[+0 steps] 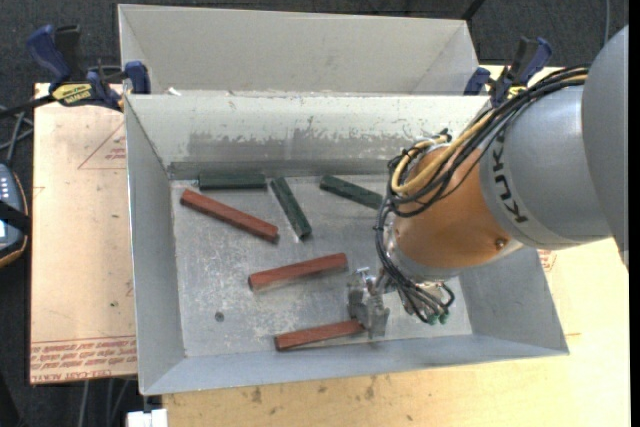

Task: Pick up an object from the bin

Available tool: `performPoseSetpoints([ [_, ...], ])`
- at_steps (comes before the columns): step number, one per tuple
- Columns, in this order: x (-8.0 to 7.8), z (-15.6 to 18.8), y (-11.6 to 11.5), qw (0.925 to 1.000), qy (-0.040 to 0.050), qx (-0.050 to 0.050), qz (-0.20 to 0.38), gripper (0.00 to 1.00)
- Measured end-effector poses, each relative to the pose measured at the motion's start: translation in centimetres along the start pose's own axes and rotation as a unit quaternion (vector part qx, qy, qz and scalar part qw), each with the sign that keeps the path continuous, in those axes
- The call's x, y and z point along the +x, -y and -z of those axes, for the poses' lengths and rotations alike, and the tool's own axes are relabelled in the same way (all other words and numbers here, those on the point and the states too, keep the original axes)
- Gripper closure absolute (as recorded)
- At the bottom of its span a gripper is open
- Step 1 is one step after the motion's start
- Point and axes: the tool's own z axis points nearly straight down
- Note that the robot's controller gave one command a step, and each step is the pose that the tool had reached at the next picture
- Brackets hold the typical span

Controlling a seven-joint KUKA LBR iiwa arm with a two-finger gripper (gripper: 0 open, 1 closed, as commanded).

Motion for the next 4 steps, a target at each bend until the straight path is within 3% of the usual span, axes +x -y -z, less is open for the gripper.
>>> performPoseSetpoints([
  [1, -0.2, 0.0, 0.0, 1.0, 0.0035, 0.0, 0.0, 0.0],
  [2, -0.2, 0.0, 0.0, 1.0, 0.0034, 0.0, 0.0, 0.0],
  [3, 0.2, 2.1, -0.4, 0.9999, 0.0017, 0.0, 0.014, 0.0],
  [4, 0.2, -0.1, -3.7, 0.9992, 0.0005, 0.0, -0.039, 1.0],
])
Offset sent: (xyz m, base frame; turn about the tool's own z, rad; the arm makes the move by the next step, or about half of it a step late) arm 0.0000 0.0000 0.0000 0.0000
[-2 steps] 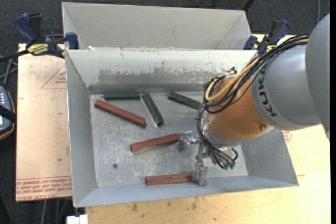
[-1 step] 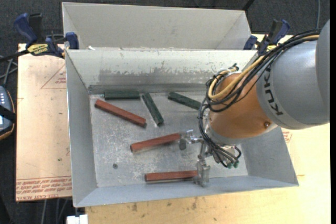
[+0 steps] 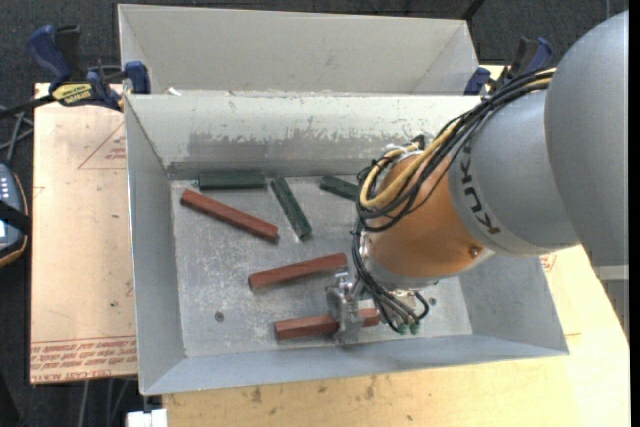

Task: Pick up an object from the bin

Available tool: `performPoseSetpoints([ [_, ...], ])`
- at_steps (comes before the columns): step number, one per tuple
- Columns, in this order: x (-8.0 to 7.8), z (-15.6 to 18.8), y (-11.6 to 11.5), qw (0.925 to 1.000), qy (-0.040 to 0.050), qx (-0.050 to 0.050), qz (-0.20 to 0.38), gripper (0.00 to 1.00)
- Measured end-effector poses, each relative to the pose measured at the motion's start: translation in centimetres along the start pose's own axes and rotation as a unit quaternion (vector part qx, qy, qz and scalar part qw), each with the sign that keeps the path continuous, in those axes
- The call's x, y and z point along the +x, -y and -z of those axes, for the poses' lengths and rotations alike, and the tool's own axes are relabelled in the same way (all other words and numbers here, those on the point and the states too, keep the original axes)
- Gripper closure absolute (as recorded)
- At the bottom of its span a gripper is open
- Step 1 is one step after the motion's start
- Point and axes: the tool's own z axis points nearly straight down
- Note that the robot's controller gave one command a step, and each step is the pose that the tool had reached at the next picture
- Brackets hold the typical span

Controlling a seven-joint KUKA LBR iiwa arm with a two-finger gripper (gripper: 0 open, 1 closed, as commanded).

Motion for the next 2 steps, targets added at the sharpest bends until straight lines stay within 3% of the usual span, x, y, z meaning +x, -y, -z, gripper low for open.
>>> performPoseSetpoints([
  [1, 0.0, 0.0, 0.0, 1.0, 0.0, 0.0, 0.0, 1.0],
  [2, -1.0, 13.9, 4.5, 0.9993, 0.0, 0.0, 0.038, 1.0],
])
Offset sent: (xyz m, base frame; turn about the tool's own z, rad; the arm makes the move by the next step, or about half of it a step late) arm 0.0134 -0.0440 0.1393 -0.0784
